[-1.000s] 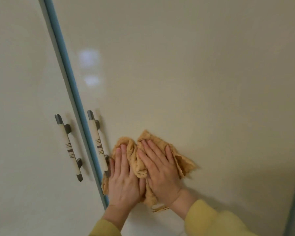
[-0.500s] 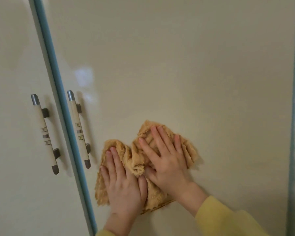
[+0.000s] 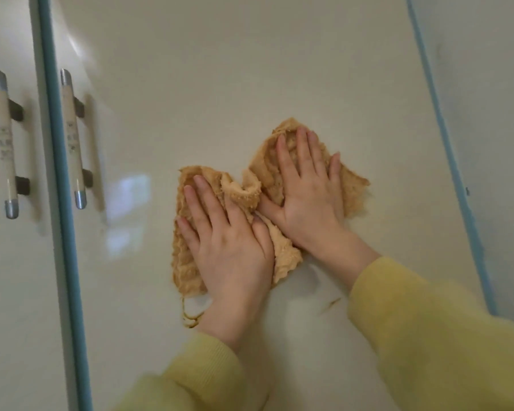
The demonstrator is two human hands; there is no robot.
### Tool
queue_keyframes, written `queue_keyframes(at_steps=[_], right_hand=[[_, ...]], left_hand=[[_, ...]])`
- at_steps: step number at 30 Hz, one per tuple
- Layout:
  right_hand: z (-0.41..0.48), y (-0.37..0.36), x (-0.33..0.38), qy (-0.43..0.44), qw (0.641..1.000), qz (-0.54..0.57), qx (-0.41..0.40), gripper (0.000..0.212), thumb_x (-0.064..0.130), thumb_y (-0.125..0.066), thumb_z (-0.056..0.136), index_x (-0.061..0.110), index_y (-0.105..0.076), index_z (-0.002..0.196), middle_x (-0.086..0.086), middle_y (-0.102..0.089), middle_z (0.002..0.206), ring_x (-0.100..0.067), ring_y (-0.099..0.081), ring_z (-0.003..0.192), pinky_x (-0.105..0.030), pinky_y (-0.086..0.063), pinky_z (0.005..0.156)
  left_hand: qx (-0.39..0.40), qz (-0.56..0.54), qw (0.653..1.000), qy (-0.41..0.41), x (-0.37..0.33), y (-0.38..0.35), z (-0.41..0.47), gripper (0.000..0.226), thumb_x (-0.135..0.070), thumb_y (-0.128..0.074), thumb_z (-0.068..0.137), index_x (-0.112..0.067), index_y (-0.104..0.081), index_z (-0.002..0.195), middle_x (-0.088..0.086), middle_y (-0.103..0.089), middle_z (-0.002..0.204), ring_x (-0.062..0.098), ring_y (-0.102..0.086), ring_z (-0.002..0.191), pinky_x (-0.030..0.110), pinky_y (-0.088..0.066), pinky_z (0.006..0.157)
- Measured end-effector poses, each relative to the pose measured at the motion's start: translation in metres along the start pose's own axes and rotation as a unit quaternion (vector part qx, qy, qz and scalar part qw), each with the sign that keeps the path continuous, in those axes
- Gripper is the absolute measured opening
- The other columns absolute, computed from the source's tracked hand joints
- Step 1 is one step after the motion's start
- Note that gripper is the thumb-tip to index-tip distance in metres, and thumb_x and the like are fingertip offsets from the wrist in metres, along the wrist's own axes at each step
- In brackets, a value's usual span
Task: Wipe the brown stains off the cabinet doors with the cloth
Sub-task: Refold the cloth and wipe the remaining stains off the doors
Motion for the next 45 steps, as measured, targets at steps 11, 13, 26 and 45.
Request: queue_keyframes(at_steps=[11,13,26,45], right_hand=[[-0.023,0.013,-0.089,-0.094,0.995,-0.027,-0.007,0.084,0.063,-0.032,0.086,0.014,-0.001,0.147,-0.013,0.004,0.156,-0.023,0.006,0.143,-0.047,0.003,0.113],[-0.032,0.015,-0.112,-0.114,0.993,-0.018,-0.009,0.087,0.066,-0.030,0.083,0.015,-0.001,0.148,-0.012,0.003,0.156,-0.023,0.005,0.143,-0.047,0.003,0.114],[-0.176,0.007,-0.147,-0.213,0.977,0.026,-0.020,0.092,0.062,-0.020,0.070,0.012,-0.011,0.147,-0.016,-0.010,0.154,-0.029,-0.008,0.143,-0.050,-0.006,0.114],[-0.117,-0.025,0.062,-0.010,0.999,0.018,0.024,0.077,0.052,-0.016,0.078,0.016,-0.017,0.146,-0.013,-0.011,0.155,-0.024,-0.006,0.143,-0.045,0.002,0.112]], left_hand=[[0.039,-0.012,0.998,-0.040,-0.071,-0.020,-0.016,0.063,-0.042,-0.028,0.092,-0.009,-0.019,0.144,0.018,0.006,0.153,0.031,0.010,0.141,0.046,0.010,0.112],[0.045,-0.013,0.997,-0.062,-0.091,-0.027,-0.023,0.064,-0.044,-0.031,0.091,-0.012,-0.017,0.145,0.017,0.004,0.154,0.030,0.008,0.142,0.046,0.009,0.112],[0.138,0.027,0.951,-0.274,-0.119,-0.043,-0.126,0.058,-0.040,-0.029,0.083,-0.012,-0.049,0.130,0.015,-0.030,0.148,0.028,-0.024,0.138,0.041,-0.005,0.111],[0.115,0.105,0.958,-0.241,0.074,0.031,-0.061,0.073,-0.047,-0.014,0.083,-0.006,-0.018,0.143,0.016,-0.007,0.153,0.020,0.006,0.138,0.034,0.007,0.111]])
Point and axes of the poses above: each hand's wrist, its own z-axis towards the middle knuckle, its own y-axis out of the back of the hand, x = y × z, the point moved 6 cm from there along z, towards the middle knuckle
